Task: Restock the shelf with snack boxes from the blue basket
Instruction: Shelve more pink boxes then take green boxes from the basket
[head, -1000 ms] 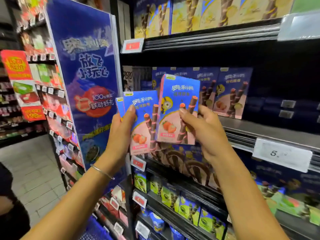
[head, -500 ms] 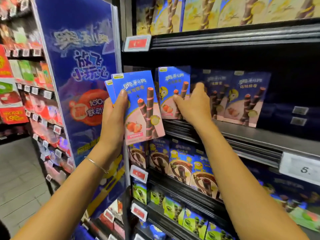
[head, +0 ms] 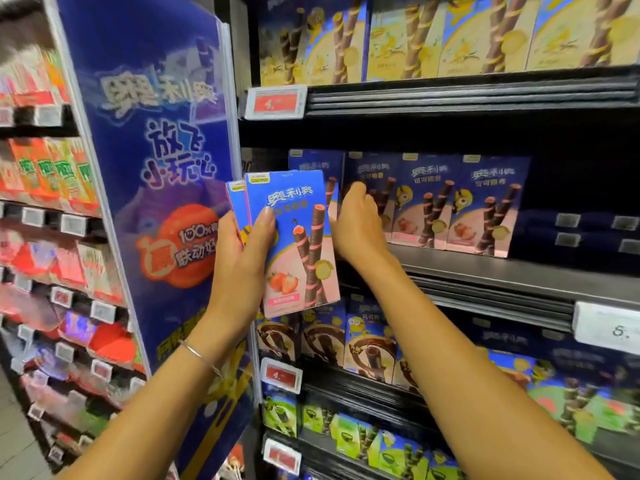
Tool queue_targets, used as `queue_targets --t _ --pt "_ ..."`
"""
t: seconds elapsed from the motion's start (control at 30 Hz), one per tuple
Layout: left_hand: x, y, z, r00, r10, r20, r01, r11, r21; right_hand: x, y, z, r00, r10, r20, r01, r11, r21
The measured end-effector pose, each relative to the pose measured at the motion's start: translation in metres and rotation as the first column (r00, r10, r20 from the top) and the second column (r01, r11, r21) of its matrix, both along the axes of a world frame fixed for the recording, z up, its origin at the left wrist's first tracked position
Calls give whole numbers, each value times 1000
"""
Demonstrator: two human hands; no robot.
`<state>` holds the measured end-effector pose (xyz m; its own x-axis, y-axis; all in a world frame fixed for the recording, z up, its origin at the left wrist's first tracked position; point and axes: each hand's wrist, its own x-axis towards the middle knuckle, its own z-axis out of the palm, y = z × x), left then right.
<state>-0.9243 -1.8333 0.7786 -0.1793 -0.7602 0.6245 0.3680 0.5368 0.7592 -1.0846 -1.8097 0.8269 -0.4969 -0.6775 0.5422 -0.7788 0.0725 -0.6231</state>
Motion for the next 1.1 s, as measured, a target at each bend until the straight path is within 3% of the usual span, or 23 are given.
queue_targets --t 0.27,0.43,0.57,0.83,0.97,1.1 --pt "4 -7 -3 997 -72 23 72 997 -9 5 -6 1 995 -94 -21 95 995 34" --pt "6 -7 -3 993 -116 14 116 993 14 16 0 8 994 -73 79 71 997 31" --pt "7 -8 -4 989 -145 5 145 989 39 25 7 15 961 -30 276 45 998 -47" --pt "6 -10 -6 988 -153 5 152 986 63 13 -2 7 978 -72 196 73 997 2" --pt "4 -12 -8 991 -135 6 135 988 79 5 -8 2 992 -111 62 110 994 15" --pt "3 -14 -10 991 -136 16 134 987 88 3 -13 11 974 -197 -112 188 979 -80"
